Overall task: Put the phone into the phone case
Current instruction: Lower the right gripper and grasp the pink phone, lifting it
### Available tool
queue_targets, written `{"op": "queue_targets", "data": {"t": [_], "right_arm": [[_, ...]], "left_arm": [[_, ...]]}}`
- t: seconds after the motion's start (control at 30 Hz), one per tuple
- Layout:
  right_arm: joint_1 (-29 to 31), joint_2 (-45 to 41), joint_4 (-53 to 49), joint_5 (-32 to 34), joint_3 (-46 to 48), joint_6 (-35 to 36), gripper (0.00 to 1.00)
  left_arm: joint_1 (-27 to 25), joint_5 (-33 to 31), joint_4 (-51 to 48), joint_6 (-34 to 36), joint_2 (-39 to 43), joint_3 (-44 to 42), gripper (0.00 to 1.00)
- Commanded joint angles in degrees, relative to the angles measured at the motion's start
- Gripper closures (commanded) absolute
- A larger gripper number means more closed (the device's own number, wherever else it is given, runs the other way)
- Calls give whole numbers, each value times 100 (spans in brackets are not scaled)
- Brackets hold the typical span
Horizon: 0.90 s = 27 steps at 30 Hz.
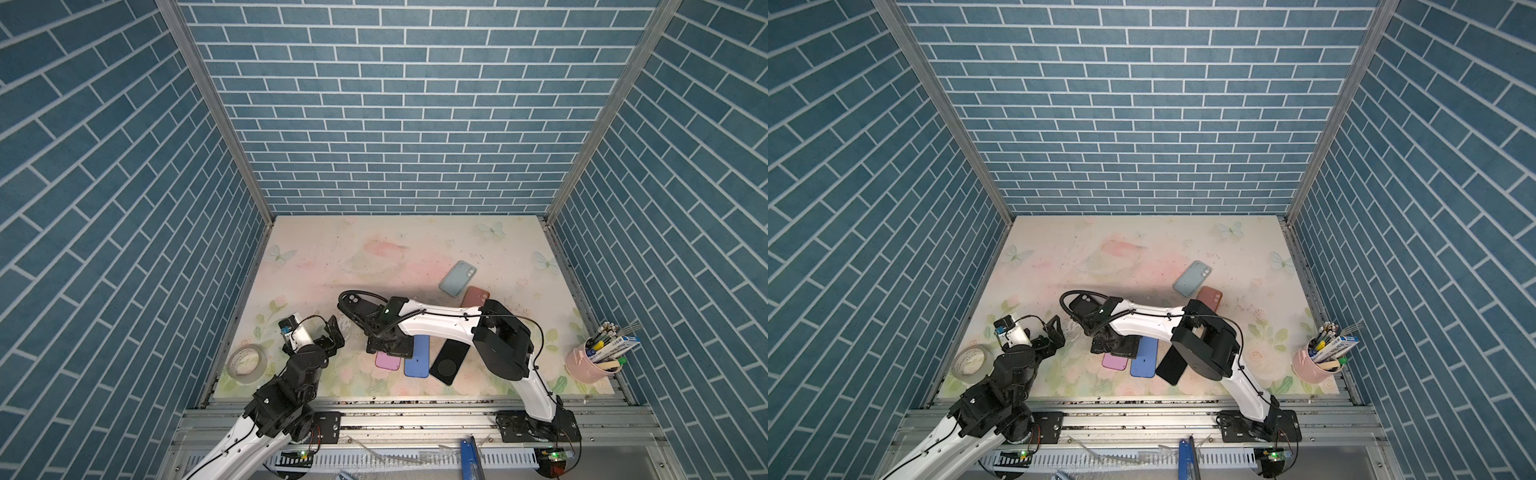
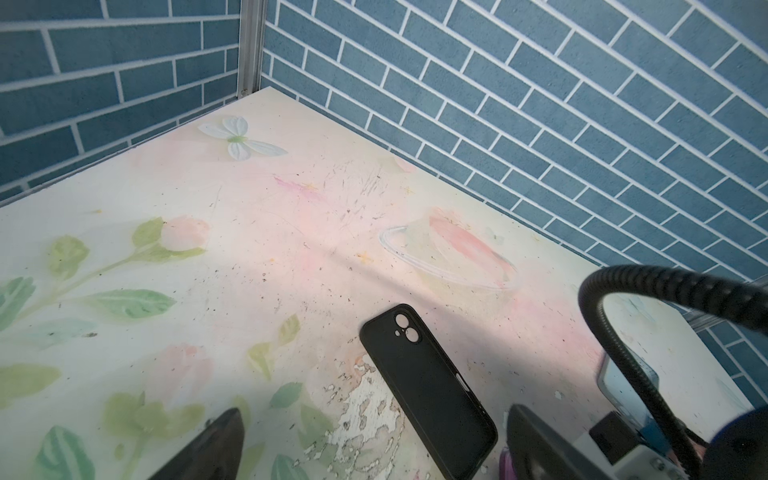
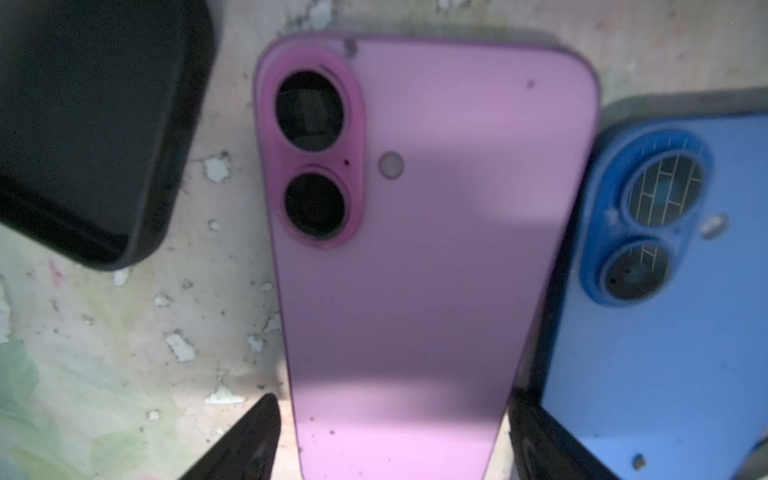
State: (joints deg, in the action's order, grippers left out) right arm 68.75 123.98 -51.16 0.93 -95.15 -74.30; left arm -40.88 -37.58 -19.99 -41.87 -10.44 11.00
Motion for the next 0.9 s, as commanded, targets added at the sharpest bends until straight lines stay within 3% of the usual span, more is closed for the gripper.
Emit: {"op": "queue_targets", "data": {"t": [0.0, 0.47, 0.6, 0.87], "right_arm": [[30, 126, -703, 358, -114, -146, 17], [53, 498, -1042, 407, -502, -19, 26], [42, 206, -1089, 745, -574, 257, 28], [-14, -1248, -1061, 1434, -21, 1083, 29]], "left_arm": [[40, -2, -173, -41, 51, 98, 0], [63, 15, -216, -58, 68, 104, 0], [71, 28, -225, -51, 86, 105, 1], [72, 45, -216, -51, 33, 130, 0]]}}
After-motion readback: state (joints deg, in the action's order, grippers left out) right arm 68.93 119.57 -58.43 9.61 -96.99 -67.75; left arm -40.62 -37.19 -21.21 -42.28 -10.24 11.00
